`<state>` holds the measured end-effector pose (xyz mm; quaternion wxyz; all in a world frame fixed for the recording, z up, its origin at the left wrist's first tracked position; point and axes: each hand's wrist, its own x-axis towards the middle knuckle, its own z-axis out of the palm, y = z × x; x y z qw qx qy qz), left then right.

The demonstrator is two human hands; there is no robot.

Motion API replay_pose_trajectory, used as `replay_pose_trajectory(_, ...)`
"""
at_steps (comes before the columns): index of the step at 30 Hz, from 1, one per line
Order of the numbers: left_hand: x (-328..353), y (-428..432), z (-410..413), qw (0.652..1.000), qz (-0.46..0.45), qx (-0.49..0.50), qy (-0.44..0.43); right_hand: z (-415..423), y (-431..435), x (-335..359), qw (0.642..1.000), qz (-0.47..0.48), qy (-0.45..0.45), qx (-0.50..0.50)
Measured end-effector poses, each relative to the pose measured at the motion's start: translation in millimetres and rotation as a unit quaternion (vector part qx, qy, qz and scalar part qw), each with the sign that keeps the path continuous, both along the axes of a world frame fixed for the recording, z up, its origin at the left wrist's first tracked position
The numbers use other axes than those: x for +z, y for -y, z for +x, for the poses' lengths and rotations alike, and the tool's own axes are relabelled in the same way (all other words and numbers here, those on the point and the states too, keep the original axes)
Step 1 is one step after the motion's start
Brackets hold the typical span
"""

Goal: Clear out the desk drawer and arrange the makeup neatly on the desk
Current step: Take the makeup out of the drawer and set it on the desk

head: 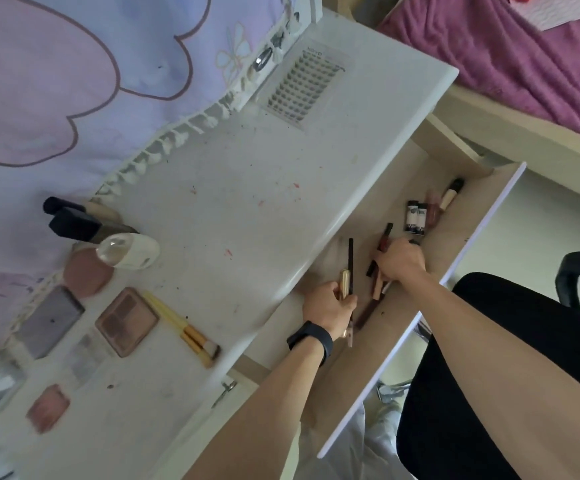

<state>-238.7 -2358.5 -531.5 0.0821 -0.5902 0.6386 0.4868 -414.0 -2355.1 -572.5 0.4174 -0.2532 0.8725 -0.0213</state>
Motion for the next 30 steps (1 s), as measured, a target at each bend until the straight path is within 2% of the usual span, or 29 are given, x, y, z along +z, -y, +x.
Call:
replay_pose_trajectory(6,1,-8,18,1.000,-0.012,0.025,-0.011,10,-13,-1,0.991,-0.097,-0.006,-0.093)
replay_pose_trajectory(12,18,-22,27,0.994,-0.001,0.083,-0.074,12,-29,34,0.976,-0.193,0.000,-0.096)
replay_pose_trajectory(16,35,-29,35,0.990,0.000,0.105,-0.099,11,-54,65,0.956,-0.251,0.035,-0.147)
replay_pose_trajectory(20,62,-30,44,0.978,0.006,0.152,-0.146,17,-74,92,0.898,-0.313,0.161,-0.264)
replay_pose_trajectory(23,87,-21,53,0.962,0.030,0.193,-0.193,31,-81,112,0.863,-0.319,0.271,-0.282)
replay_pose_trajectory(26,111,-3,66,0.957,0.057,0.188,-0.216,54,-70,131,0.819,-0.307,0.382,-0.297)
replay_pose_trajectory(28,123,13,71,0.954,0.084,0.175,-0.229,66,-54,139,0.795,-0.294,0.430,-0.311)
replay_pose_trajectory(30,131,30,76,0.947,0.110,0.176,-0.245,78,-33,143,0.788,-0.289,0.450,-0.306)
